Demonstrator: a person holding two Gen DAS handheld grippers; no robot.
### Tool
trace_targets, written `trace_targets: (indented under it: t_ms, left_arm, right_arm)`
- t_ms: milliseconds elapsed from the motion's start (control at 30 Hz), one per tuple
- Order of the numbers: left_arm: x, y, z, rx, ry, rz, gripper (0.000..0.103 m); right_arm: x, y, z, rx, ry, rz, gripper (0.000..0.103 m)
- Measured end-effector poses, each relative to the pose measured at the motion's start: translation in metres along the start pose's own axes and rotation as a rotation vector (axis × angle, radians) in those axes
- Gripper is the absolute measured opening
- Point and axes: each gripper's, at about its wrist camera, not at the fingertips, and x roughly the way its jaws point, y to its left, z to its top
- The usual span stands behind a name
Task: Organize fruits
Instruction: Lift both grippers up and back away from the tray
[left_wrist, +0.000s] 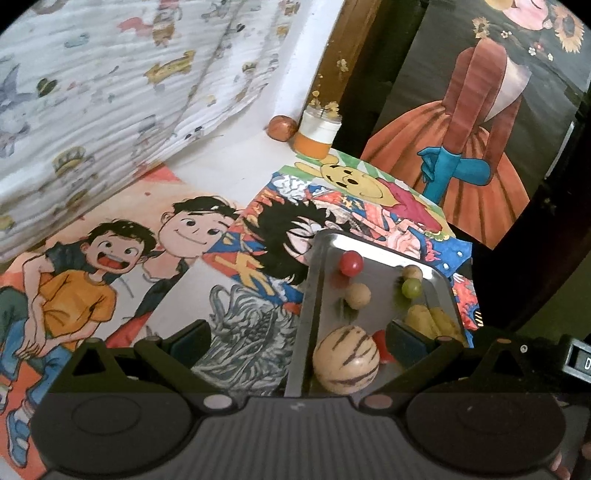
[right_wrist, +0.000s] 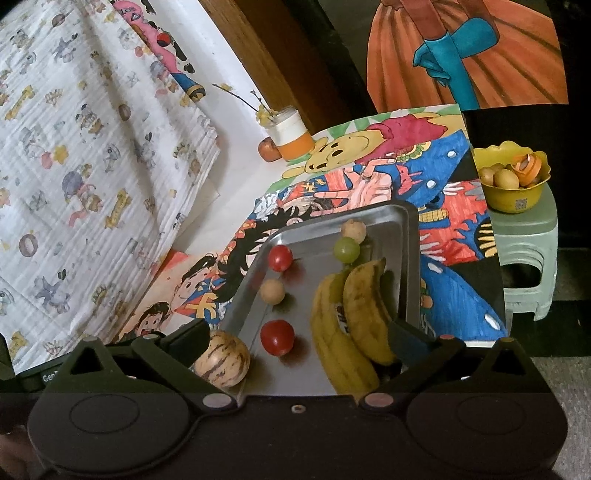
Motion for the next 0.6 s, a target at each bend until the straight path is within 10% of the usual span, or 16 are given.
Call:
trace_targets:
  t_ms: [600]
  left_arm:
    - [-0.013, 0.006, -0.012, 0.017, -0.005, 0.032, 0.103]
  right_arm:
    - [-0.014, 0.026, -0.023, -0.098, -0.082, -0.131, 0.102]
